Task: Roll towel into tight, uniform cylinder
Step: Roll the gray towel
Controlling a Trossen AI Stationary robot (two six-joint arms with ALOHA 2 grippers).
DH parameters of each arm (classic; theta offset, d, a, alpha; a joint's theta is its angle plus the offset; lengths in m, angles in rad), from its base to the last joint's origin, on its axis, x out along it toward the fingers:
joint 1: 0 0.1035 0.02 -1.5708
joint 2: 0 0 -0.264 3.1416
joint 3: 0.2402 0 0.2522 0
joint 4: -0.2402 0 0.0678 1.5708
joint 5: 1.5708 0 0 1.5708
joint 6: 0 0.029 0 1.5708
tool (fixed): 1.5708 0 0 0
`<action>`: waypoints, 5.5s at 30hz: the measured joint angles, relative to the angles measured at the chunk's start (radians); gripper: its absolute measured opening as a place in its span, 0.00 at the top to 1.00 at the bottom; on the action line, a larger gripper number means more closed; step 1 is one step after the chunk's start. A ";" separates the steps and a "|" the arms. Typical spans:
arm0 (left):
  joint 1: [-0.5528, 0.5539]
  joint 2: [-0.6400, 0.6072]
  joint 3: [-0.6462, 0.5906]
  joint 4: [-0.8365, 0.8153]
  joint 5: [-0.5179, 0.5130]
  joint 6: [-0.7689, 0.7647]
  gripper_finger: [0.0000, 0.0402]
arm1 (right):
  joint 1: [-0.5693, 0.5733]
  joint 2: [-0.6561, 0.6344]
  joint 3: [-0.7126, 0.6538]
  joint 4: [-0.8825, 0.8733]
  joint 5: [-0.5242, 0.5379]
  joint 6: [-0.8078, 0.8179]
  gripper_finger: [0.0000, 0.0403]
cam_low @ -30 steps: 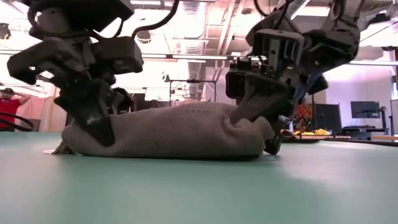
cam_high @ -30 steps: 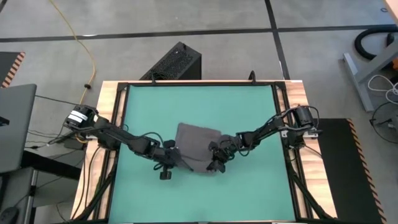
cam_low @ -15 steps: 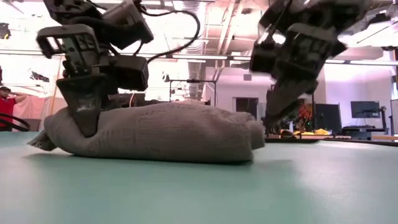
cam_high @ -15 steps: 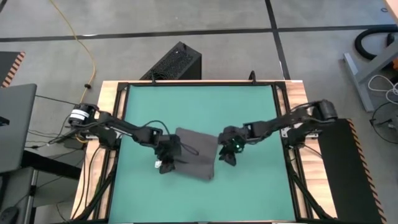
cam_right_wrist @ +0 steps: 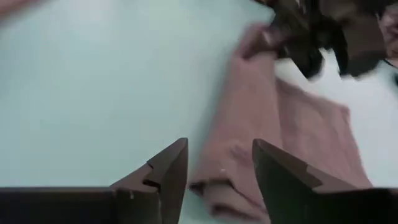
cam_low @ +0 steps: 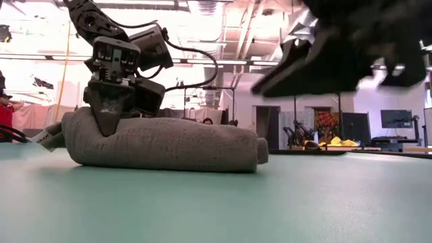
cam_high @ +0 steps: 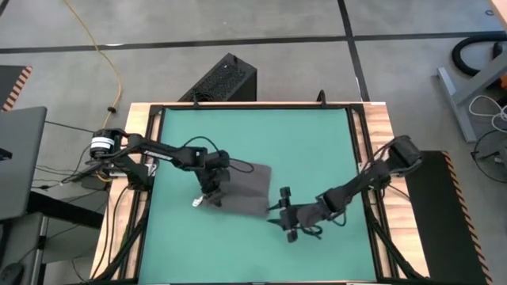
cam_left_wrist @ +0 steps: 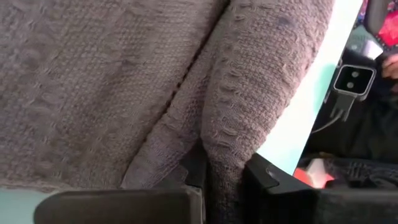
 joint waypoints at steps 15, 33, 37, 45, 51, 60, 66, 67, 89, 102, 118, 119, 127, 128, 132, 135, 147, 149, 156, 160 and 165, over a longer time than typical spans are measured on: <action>-0.030 0.000 0.000 0.007 -0.046 0.020 0.80 | -0.081 0.231 0.154 -0.073 0.017 0.083 0.39; 0.013 -0.026 0.000 -0.011 0.113 0.162 0.71 | -0.141 0.246 0.157 -0.196 -0.096 0.260 0.92; 0.023 -0.046 0.000 -0.064 0.113 0.199 0.71 | -0.144 0.225 0.156 -0.219 -0.167 0.294 0.92; 0.031 -0.055 0.000 -0.177 0.122 0.289 0.71 | -0.169 0.201 0.155 -0.238 -0.354 0.349 0.92; 0.077 -0.157 0.000 -0.262 0.062 0.350 0.71 | -0.211 0.200 0.155 -0.236 -0.484 0.488 0.92; -0.064 -0.254 0.000 0.089 -0.152 0.379 0.77 | -0.275 0.172 0.152 -0.222 -0.658 0.641 0.92; -0.203 -0.120 0.000 0.182 -0.365 0.431 0.88 | -0.300 0.171 0.152 -0.215 -0.712 0.662 0.92; -0.207 -0.105 0.000 0.170 -0.397 0.430 0.90 | -0.301 0.171 0.152 -0.213 -0.720 0.665 0.92; -0.212 0.084 0.004 0.129 -0.235 0.387 1.00 | -0.402 0.083 0.122 -0.189 -0.850 0.794 0.92; -0.227 0.086 0.000 0.168 -0.239 0.409 1.00 | -0.509 0.181 0.159 -0.194 -0.853 0.741 0.91; -0.257 0.086 0.000 0.179 -0.271 0.405 1.00 | -0.575 0.186 0.253 -0.289 -1.036 0.391 0.82; -0.257 0.086 0.000 0.177 -0.271 0.405 1.00 | -0.577 0.186 0.263 -0.324 -1.036 0.325 0.79; -0.268 0.085 0.001 0.159 -0.303 0.382 1.00 | -0.606 0.183 0.421 -0.843 -1.023 -0.051 0.55; -0.268 0.085 0.001 0.159 -0.306 0.379 1.00 | -0.602 0.178 0.427 -0.887 -1.009 -0.067 0.54; -0.268 0.085 0.001 0.159 -0.306 0.364 1.00 | -0.549 0.098 0.390 -0.923 -0.921 -0.124 0.54; -0.268 0.085 0.001 0.165 -0.306 0.362 1.00 | -0.499 -0.031 0.309 -0.830 -0.825 -0.158 0.57; -0.268 0.085 0.000 0.174 -0.305 0.354 1.00 | -0.330 -0.220 -0.165 0.033 -0.638 -0.420 0.62; -0.268 0.086 0.000 0.180 -0.305 0.345 1.00 | -0.320 -0.202 -0.162 0.013 -0.551 -0.418 0.59; -0.267 0.087 -0.002 0.196 -0.295 0.322 1.00 | -0.285 -0.076 -0.073 -0.040 -0.457 -0.450 0.38; -0.267 0.087 -0.001 0.197 -0.289 0.308 1.00 | -0.249 0.006 -0.023 -0.068 -0.335 -0.568 0.29; -0.266 0.087 -0.001 0.194 -0.286 0.307 1.00 | -0.223 0.100 0.033 -0.074 -0.203 -0.659 0.24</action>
